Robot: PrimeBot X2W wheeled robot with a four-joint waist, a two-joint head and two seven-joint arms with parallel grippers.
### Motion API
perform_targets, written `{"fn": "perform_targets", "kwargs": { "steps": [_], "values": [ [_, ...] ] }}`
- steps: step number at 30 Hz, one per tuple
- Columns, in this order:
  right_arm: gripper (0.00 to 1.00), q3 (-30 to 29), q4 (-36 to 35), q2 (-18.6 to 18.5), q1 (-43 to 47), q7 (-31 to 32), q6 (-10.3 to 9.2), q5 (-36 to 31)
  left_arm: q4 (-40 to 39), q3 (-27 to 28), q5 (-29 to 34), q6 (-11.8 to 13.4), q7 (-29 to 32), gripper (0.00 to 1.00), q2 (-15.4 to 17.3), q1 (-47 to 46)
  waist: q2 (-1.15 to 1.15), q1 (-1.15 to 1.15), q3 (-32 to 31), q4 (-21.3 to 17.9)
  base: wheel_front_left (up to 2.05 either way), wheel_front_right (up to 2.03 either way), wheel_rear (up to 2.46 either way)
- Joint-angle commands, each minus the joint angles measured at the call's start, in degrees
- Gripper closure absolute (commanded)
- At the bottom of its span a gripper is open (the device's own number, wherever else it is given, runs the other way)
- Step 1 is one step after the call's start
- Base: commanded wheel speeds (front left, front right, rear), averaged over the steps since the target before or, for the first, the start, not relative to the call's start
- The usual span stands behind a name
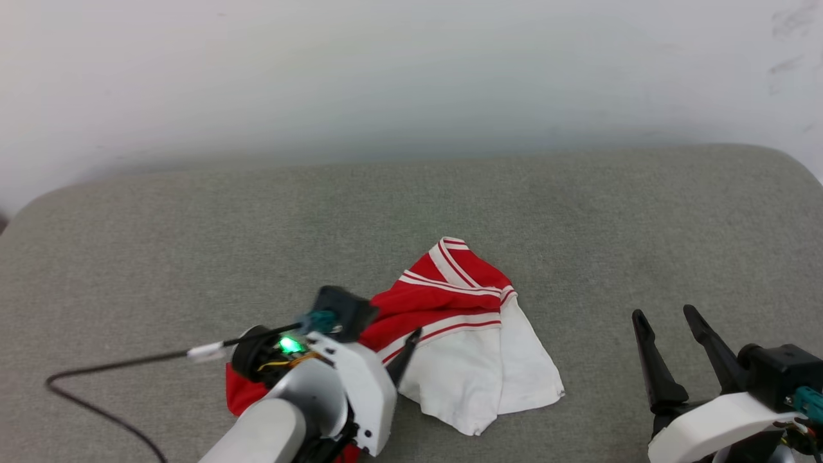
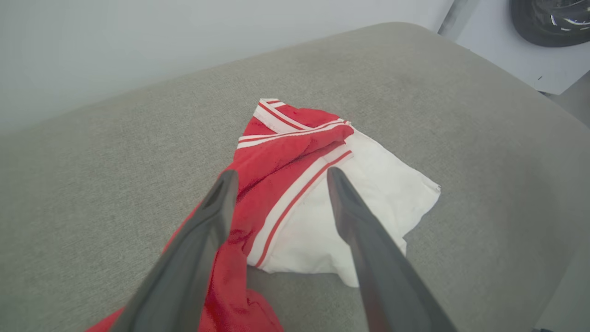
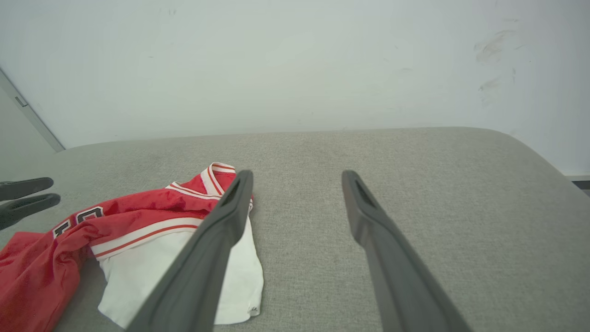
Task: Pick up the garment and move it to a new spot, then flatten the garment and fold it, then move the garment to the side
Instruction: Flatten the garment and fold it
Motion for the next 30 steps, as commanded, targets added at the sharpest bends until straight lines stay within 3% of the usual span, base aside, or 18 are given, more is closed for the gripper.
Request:
{"fn": "perform_targets", "kwargs": {
  "steps": [1, 6, 9, 19, 20, 21, 22, 24, 30],
  "values": [
    [0.00, 0.14, -0.26, 0.09, -0.97, -0.30, -0.02, -0.15, 0.59, -1.22, -0.11, -1.31, 1.77, 0.00, -0.23, -1.85, 0.00, 0.00, 0.93, -0.64, 0.00, 0.00, 0.00],
    [0.00, 0.77, 0.41, 0.13, -1.80, -0.80, -0.02, 0.22, 3.98, -7.49, -0.57, -6.75, 11.65, 0.00, 0.17, -5.76, 0.00, 0.00, 2.98, -2.45, 0.00, 0.00, 0.00],
    [0.00, 1.08, 1.08, 0.20, -2.46, -1.16, -0.02, 0.53, 5.45, -11.09, -1.15, -8.51, 16.48, 0.00, 0.76, -7.24, 0.00, 0.00, 4.25, -3.66, 0.00, 0.00, 0.00],
    [0.00, 1.63, 3.29, 0.37, -4.16, -2.69, -0.02, 1.59, 9.58, -21.82, -2.13, -9.88, 24.73, 0.00, 3.76, -11.76, 0.00, 0.00, 7.39, -6.35, 0.00, 0.00, 0.00],
    [0.00, 1.64, 3.59, 0.38, -4.26, -2.64, -0.02, 1.64, 9.86, -23.80, -2.67, -9.92, 26.05, 0.04, 4.17, -11.91, 0.00, 0.00, 7.48, -6.44, 0.00, 0.00, 0.00],
    [0.00, 1.64, 3.79, 0.38, -4.40, -2.80, -0.02, 1.72, 9.89, -25.90, -3.86, -9.95, 27.52, 0.46, 4.47, -11.91, 0.00, 0.00, 7.57, -6.52, 0.00, 0.00, 0.00],
    [0.00, 1.67, 3.96, 0.38, -4.62, -2.95, -0.02, 1.72, 9.67, -27.34, -4.71, -9.97, 28.13, 0.60, 4.79, -12.11, 0.00, 0.00, 7.62, -6.59, 0.00, 0.00, 0.00],
    [0.00, 1.60, 4.35, 0.39, -5.04, -3.18, -0.02, 1.87, 9.08, -29.00, -5.48, -9.98, 27.10, 1.00, 5.59, -13.61, 0.00, 0.00, 7.65, -6.63, 0.00, 0.00, 0.00],
    [0.00, 0.67, 5.30, 0.46, -4.74, -3.65, -0.02, 1.99, 7.42, -24.91, -5.41, -8.89, 17.37, 1.00, 4.67, -16.68, 0.00, 0.00, 6.91, -5.40, 0.00, 0.00, 0.00]
  ]
}}
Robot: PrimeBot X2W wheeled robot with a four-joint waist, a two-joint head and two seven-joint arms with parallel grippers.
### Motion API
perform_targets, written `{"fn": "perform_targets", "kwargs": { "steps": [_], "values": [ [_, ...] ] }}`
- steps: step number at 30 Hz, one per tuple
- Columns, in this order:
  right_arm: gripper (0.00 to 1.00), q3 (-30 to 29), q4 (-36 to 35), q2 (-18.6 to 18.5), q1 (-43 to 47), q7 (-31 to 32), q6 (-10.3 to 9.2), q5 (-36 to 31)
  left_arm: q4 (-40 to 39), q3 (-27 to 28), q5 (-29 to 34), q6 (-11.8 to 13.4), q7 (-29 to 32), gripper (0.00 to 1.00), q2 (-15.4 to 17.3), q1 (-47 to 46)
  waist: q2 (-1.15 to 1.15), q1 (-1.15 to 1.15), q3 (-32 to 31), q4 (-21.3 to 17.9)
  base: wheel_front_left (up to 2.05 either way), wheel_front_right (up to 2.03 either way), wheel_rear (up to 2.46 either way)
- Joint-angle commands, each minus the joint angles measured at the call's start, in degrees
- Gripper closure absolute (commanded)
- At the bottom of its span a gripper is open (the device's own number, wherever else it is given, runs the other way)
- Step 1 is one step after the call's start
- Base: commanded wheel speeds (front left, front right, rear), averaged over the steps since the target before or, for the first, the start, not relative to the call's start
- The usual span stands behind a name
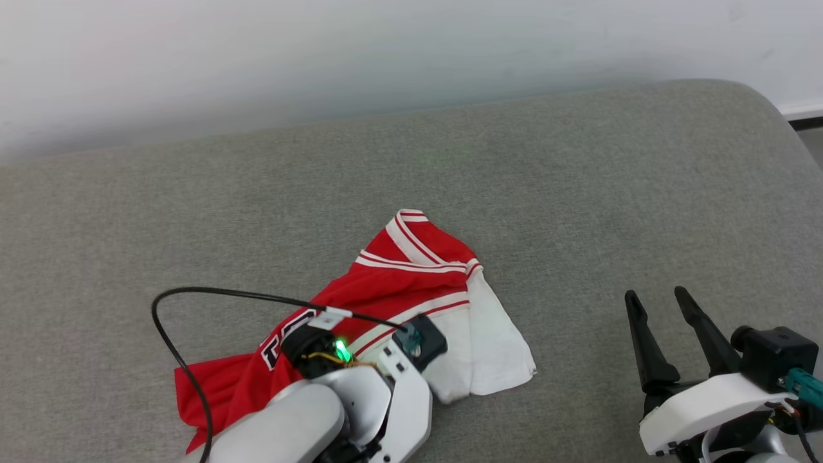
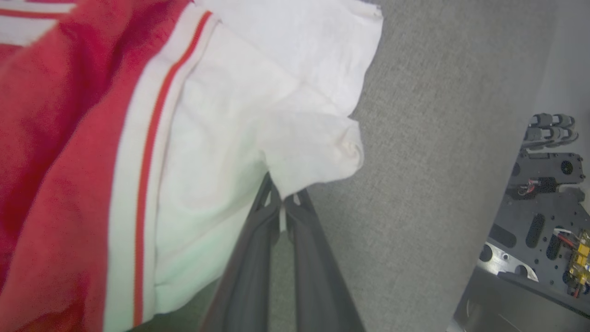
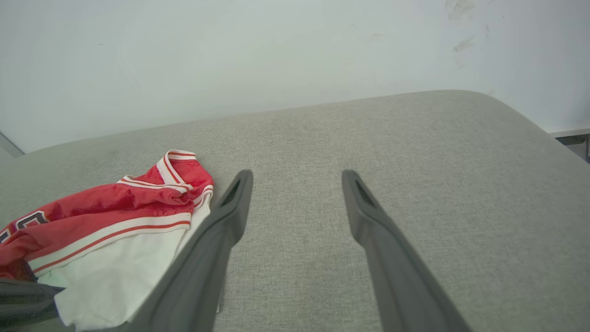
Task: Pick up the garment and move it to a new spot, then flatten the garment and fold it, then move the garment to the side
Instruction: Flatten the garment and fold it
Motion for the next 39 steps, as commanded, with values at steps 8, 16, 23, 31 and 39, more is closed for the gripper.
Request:
{"fn": "perform_targets", "kwargs": {
  "steps": [8, 16, 23, 31, 39],
  "values": [
    [0.00, -1.27, 0.26, 0.25, 0.77, 0.28, -0.02, 0.07, -6.62, 11.04, -1.62, 8.81, -12.66, 1.00, 1.52, 0.98, 0.00, 0.00, -1.83, 3.14, 0.00, 0.00, 0.00],
    [0.00, -1.57, -0.96, 0.16, 0.33, 1.08, -0.01, 0.14, -3.75, 25.30, -8.38, 19.35, -21.11, 1.00, 5.43, 7.42, 0.00, 0.00, -0.34, 4.65, 0.00, 0.00, 0.00],
    [0.00, -1.32, -0.79, -0.34, -0.88, 1.56, -0.01, 0.51, 6.55, 31.47, -14.91, 20.23, -24.67, 1.00, 4.75, 12.51, 0.00, 0.00, 1.59, 4.86, 0.00, 0.00, 0.00],
    [0.00, -1.51, -0.02, -0.88, -1.50, 1.31, -0.02, 0.75, 15.05, 30.60, -17.77, 16.62, -25.11, 0.60, 1.01, 13.34, 0.00, 0.00, 1.88, 4.63, 0.00, 0.00, 0.00],
    [0.00, -2.24, 0.31, -1.09, 0.05, 1.72, -0.02, 0.32, 12.80, 30.79, -12.93, 16.63, -37.49, 0.00, 0.53, 14.06, 0.00, 0.00, -2.15, 5.29, 0.00, 0.00, 0.00]
  ]
}}
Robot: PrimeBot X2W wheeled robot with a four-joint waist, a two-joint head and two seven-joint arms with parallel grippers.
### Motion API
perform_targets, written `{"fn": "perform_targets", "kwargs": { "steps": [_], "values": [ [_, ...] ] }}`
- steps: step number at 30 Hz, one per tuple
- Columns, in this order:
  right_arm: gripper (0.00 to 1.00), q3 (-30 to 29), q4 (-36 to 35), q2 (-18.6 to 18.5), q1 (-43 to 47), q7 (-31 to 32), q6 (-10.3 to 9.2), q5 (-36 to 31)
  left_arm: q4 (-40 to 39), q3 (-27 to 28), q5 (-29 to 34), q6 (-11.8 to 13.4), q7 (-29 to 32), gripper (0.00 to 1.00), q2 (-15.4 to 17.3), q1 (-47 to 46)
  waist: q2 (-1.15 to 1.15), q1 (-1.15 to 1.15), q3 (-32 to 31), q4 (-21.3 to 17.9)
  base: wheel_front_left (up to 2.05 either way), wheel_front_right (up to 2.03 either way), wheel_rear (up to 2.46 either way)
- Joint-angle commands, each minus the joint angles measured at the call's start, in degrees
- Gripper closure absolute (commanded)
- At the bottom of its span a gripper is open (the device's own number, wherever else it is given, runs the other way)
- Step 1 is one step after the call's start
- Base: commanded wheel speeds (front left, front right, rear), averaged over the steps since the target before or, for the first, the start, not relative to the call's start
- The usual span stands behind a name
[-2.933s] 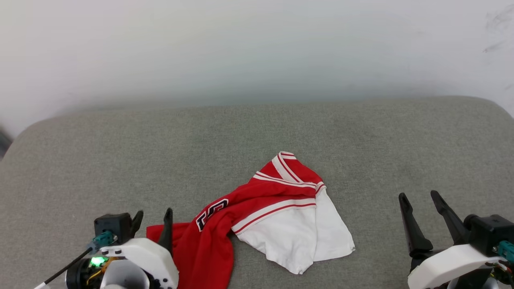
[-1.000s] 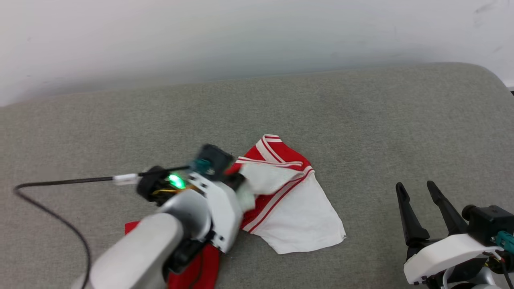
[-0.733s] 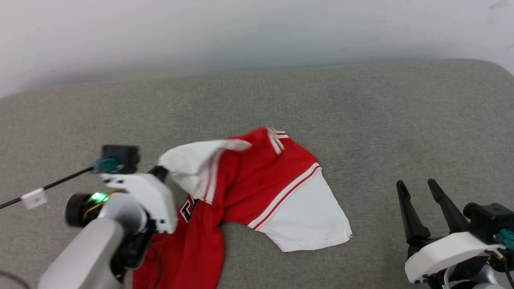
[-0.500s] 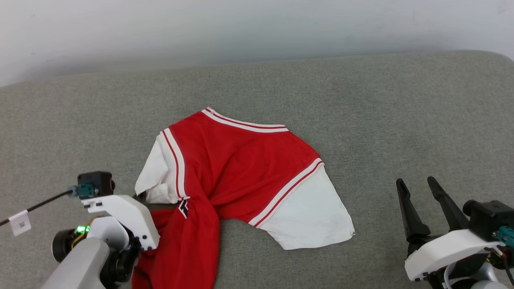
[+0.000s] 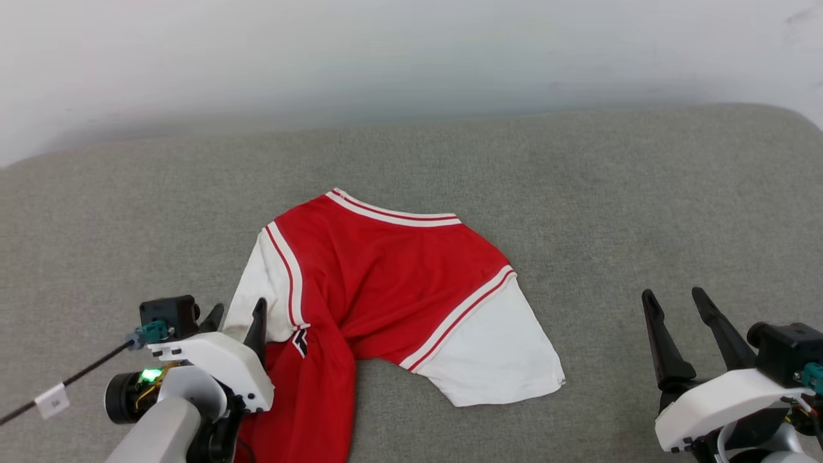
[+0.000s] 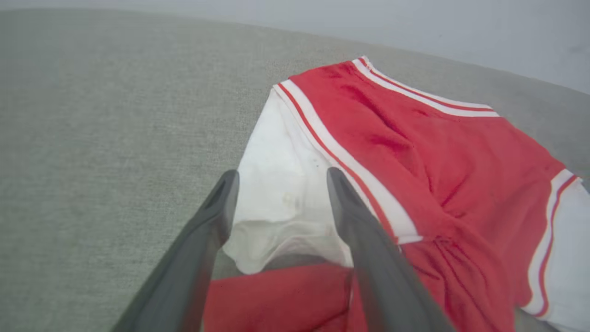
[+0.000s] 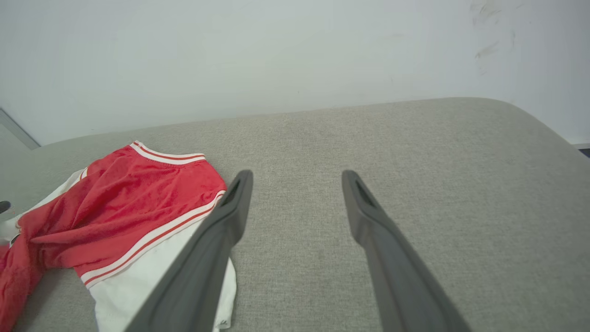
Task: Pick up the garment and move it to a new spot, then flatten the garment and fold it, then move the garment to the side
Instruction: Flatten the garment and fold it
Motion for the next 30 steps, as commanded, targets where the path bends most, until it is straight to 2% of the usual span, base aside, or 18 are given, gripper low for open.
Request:
{"fn": "perform_targets", "kwargs": {
  "steps": [1, 3, 5, 9, 10, 16, 17, 19, 25, 30],
  "values": [
    [0.00, -0.15, -0.07, -0.32, 0.82, 0.20, -0.02, -0.14, -1.49, -0.22, 1.70, 0.71, -3.00, 0.00, -0.20, 1.16, 0.00, 0.00, -1.72, 0.55, 0.00, 0.00, 0.00],
    [0.00, -0.21, -0.11, -0.31, 1.04, 0.39, -0.02, -0.19, -2.21, -0.37, 2.46, 1.02, -4.42, 0.00, -0.23, 1.51, 0.00, 0.00, -2.21, 0.67, 0.00, 0.00, 0.00],
    [0.00, -0.42, -0.24, -0.29, 2.00, 0.81, -0.02, -0.26, -4.88, -1.12, 5.40, 2.33, -8.36, 0.00, 0.09, 1.91, 0.00, 0.00, -3.47, 1.14, 0.00, 0.00, 0.00],
    [0.00, -0.51, -0.06, -0.29, 2.87, 1.80, -0.02, -0.11, -8.21, -1.76, 7.72, 3.99, -10.66, 0.00, -0.41, 3.11, 0.00, 0.00, -4.71, 1.52, 0.00, 0.00, 0.00],
    [0.00, -0.66, 0.16, -0.38, 3.30, 2.79, -0.02, 0.18, -10.68, -1.81, 9.04, 5.15, -11.60, 0.00, -0.23, 3.94, 0.00, 0.00, -5.27, 1.78, 0.00, 0.00, 0.00],
    [0.00, -1.31, 2.86, -0.95, 4.49, 9.43, -0.02, 2.81, -17.47, -1.14, 10.33, 7.39, -12.75, 0.00, -0.55, 7.36, 0.00, 0.00, -6.29, 2.69, 0.00, 0.00, 0.00],
    [0.00, -1.54, 4.38, -1.90, 3.54, 13.69, -0.02, 4.86, -19.95, -1.28, 11.08, 8.29, -12.79, 0.00, -0.41, 8.05, 0.00, 0.00, -5.79, 3.49, 0.00, 0.00, 0.00],
    [0.00, -1.30, 5.29, -2.57, 2.77, 16.00, -0.01, 5.47, -20.96, -1.43, 11.29, 8.63, -12.79, 0.00, -0.30, 8.31, 0.00, 0.00, -5.52, 3.95, 0.00, 0.00, 0.00],
    [0.00, 1.57, 9.47, -6.33, -2.06, 30.87, -0.02, 9.91, -25.04, -2.14, 12.72, 9.58, -12.50, 0.00, -0.10, 7.53, 0.00, 0.00, -2.83, 7.28, 0.00, 0.00, 0.00],
    [0.00, 5.57, 12.23, -8.26, -6.80, 38.09, -0.02, 12.40, -26.02, -2.66, 13.23, 9.81, -12.50, 0.00, -0.78, 6.51, 0.00, 0.00, -0.17, 9.69, 0.00, 0.00, 0.00]
  ]
}}
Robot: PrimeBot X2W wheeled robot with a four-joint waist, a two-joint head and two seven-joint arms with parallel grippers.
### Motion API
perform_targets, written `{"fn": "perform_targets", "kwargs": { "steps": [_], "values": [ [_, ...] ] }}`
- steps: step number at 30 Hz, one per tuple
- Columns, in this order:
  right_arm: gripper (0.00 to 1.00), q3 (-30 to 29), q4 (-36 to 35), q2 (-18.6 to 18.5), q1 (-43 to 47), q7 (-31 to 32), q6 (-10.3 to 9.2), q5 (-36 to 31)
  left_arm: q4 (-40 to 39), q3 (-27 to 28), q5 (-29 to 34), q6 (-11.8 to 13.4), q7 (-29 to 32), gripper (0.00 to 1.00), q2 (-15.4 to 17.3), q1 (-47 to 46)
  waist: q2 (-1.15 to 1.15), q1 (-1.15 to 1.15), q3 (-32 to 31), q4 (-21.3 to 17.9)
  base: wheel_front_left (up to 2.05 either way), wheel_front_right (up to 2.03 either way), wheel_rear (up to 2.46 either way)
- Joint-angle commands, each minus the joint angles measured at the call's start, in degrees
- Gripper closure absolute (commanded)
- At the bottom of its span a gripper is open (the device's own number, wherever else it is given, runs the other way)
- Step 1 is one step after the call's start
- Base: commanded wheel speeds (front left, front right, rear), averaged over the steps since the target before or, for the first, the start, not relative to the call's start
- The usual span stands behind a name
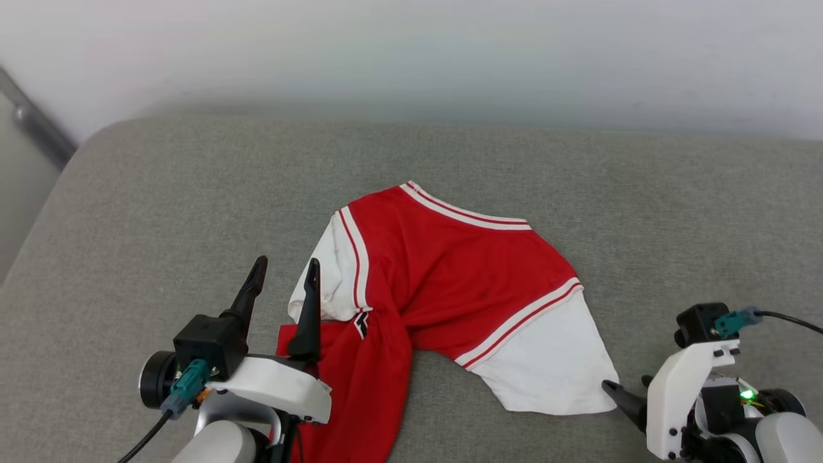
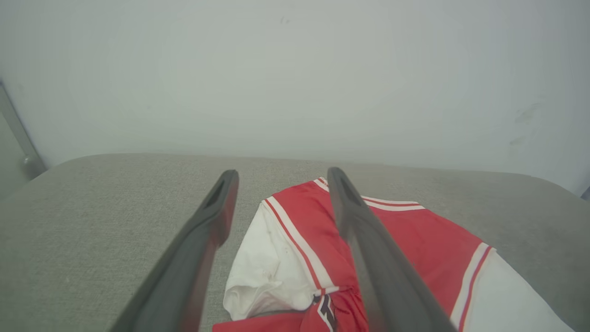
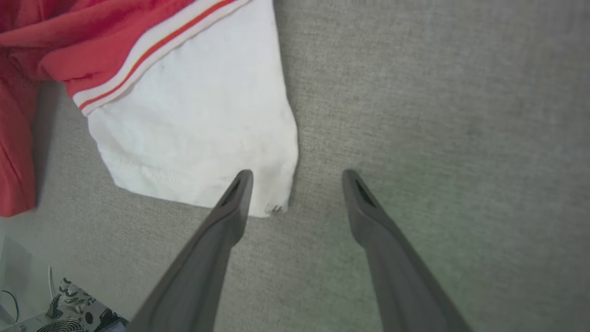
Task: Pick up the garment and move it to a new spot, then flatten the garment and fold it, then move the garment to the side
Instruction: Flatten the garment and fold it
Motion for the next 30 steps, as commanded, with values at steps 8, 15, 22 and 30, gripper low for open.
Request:
{"fn": "perform_targets", "kwargs": {
  "steps": [8, 15, 22, 30],
  "values": [
    [0.00, 5.38, 9.19, -0.85, -4.89, 4.46, -0.02, 2.36, 0.85, 0.03, -0.13, 0.03, -0.44, 0.00, -1.23, -0.66, 0.00, 0.00, 3.51, 3.04, 0.00, 0.00, 0.00],
    [1.00, 8.37, 13.39, -0.56, -3.78, 6.26, 0.00, 4.33, 1.75, 0.89, -0.57, 0.00, -0.71, 0.00, -1.08, 0.35, 0.00, 0.00, 3.14, 2.88, 0.00, 0.00, 0.00],
    [1.00, 5.37, 8.46, -4.43, -5.91, -1.56, -0.05, 2.78, 2.63, 2.06, -1.96, 0.17, 0.48, 0.00, 0.48, 1.30, 0.00, 0.00, 0.11, 1.09, 0.00, 0.00, 0.00],
    [1.00, 0.40, 4.68, -6.96, -3.40, -4.13, -0.03, 0.66, 2.96, 3.61, -5.78, -2.93, 7.55, 0.00, 5.01, -1.13, 0.00, 0.00, -3.12, -2.36, 0.00, 0.00, 0.00]
  ]
}}
